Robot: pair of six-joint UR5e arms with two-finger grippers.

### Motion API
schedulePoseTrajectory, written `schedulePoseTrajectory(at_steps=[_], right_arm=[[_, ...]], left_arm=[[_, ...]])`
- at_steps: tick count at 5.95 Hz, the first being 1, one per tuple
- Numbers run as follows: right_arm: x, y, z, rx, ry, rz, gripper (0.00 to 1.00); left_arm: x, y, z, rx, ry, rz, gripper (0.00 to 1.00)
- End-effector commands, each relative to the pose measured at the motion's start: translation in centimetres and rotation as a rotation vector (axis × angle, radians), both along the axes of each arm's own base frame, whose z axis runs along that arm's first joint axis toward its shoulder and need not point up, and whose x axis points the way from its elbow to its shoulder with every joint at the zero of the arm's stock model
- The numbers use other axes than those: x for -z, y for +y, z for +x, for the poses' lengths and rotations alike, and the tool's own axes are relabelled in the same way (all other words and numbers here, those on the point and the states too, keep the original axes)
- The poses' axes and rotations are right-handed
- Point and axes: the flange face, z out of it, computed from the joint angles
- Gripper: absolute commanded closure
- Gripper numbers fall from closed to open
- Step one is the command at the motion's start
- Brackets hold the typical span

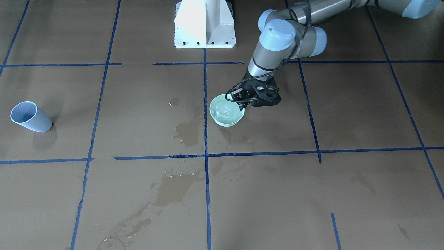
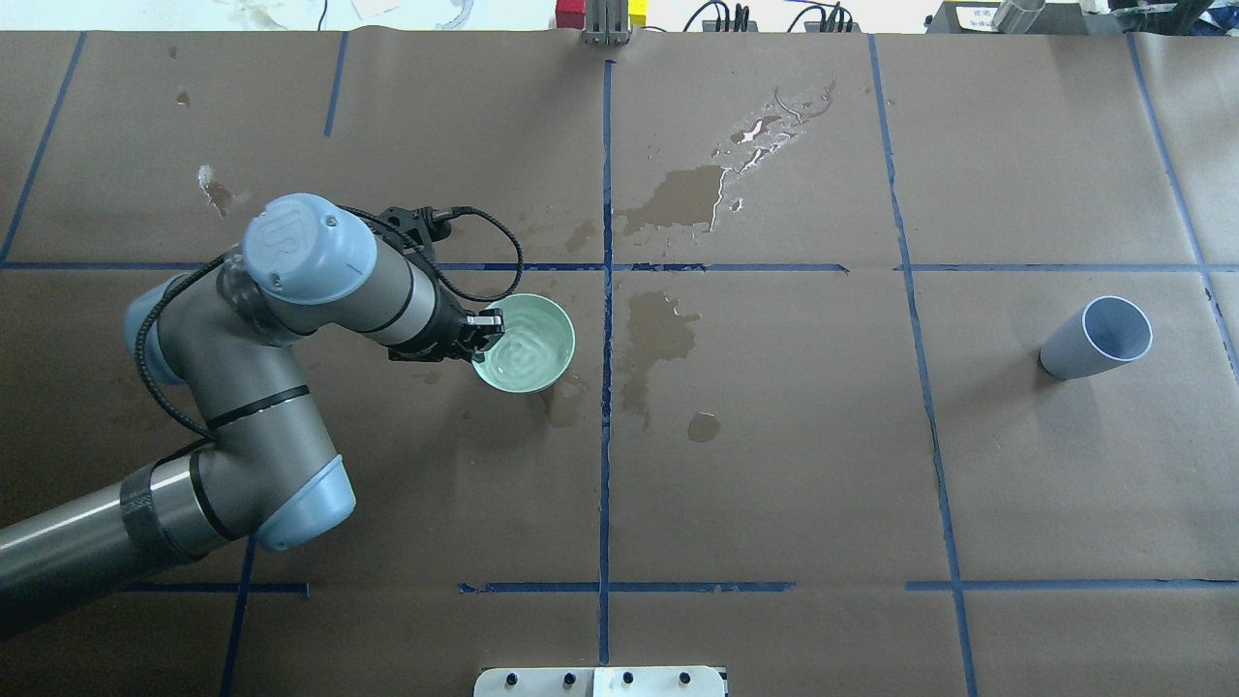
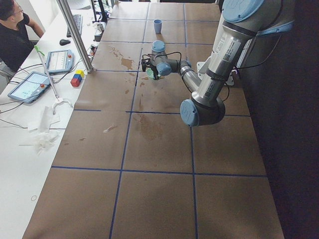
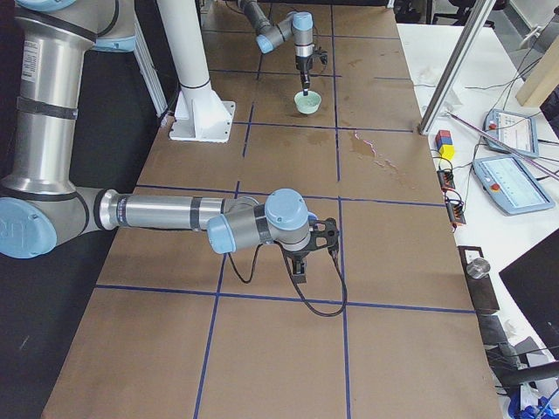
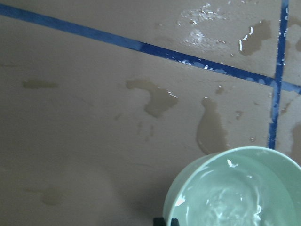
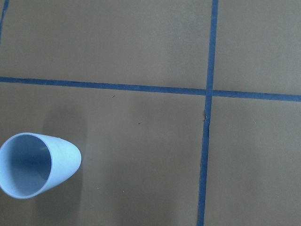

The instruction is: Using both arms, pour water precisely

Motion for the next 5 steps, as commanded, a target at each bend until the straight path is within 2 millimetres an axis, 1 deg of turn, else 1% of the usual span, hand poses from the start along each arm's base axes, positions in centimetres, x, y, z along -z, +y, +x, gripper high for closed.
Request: schedulePoseTrajectory(at_steps=[1, 2, 3, 4, 5], right_arm=[[0.4, 0.5, 0.0, 0.002, 0.000, 0.008, 0.00], [0.6, 0.5, 0.0, 0.001, -0.001, 0.011, 0.00], [0.7, 0.4, 0.0, 0.001, -0.001, 0.014, 0.00], [0.8, 0.4, 0.0, 0.001, -0.001, 0.017, 0.00], [1.0, 0.4, 0.0, 0.001, -0.001, 0.020, 0.00]], left_arm=[[-4.8, -1.6, -5.5, -0.061, 0.006, 0.016, 1.00], [-9.3, -1.4, -8.8, -0.059, 0.032, 0.051, 1.00], [-12.5, -1.7, -12.4, -0.077, 0.053, 0.060, 1.00], [-16.0, -2.0, -16.5, -0.119, 0.030, 0.085, 1.00], [-19.0, -2.1, -19.9, -0.140, -0.001, 0.116, 1.00]])
